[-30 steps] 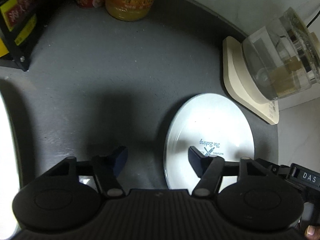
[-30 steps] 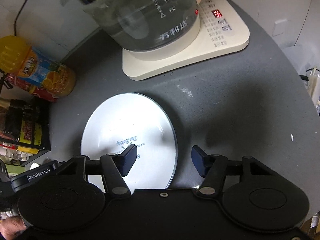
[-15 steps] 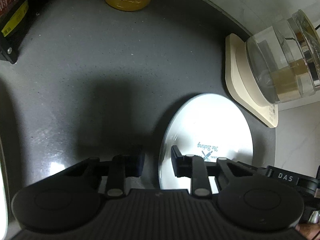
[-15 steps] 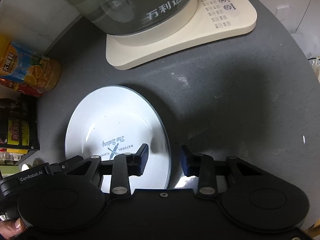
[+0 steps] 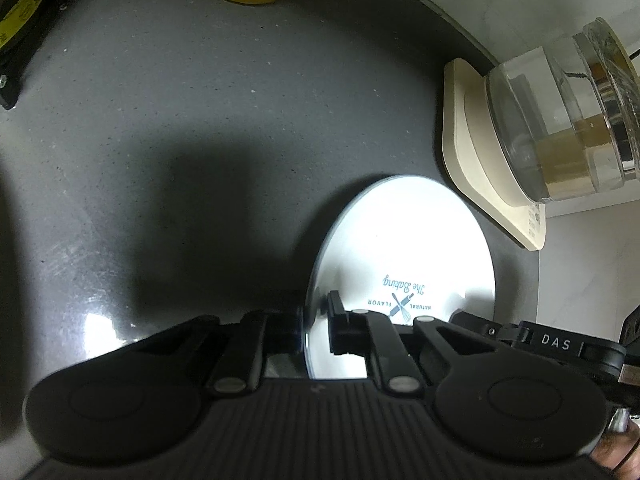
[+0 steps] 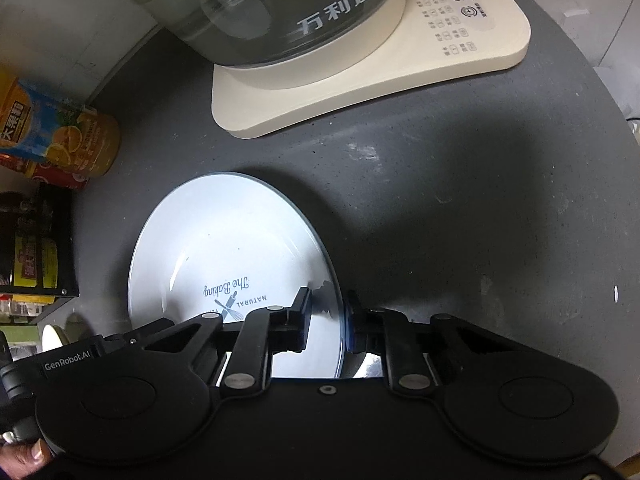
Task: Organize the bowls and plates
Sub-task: 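Close both grippers on the rim of the 'BAKERY' plate, then lift the 'BAKERY' plate and carry it to the plate stack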
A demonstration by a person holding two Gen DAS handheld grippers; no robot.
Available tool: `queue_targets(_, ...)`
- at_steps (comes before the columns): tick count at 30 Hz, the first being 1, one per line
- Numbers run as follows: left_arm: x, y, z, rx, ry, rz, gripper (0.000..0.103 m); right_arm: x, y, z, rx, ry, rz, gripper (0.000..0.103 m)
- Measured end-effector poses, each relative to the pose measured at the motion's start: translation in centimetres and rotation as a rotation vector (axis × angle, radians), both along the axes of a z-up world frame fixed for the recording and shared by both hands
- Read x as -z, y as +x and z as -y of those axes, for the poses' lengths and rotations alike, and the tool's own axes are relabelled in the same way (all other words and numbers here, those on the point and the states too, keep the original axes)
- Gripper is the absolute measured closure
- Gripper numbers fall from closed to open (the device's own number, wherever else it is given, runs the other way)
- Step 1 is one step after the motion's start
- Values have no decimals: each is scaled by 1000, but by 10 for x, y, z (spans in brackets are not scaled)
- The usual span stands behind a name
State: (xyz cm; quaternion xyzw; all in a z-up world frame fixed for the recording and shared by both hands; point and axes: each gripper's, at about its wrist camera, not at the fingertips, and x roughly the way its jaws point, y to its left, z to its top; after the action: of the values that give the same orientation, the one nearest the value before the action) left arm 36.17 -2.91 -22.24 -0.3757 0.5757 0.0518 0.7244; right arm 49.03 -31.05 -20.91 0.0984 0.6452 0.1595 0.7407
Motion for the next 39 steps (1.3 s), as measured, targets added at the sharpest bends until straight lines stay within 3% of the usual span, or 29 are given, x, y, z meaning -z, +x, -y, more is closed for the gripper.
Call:
queue_targets(18,-30,-24,-29,-47,63,95,94,-41,-19,-26,-63,106,184,97)
queue_targets(39,-55,-67,-61,-137,77,151,94,-71,-43,-52,-139,171,254,97)
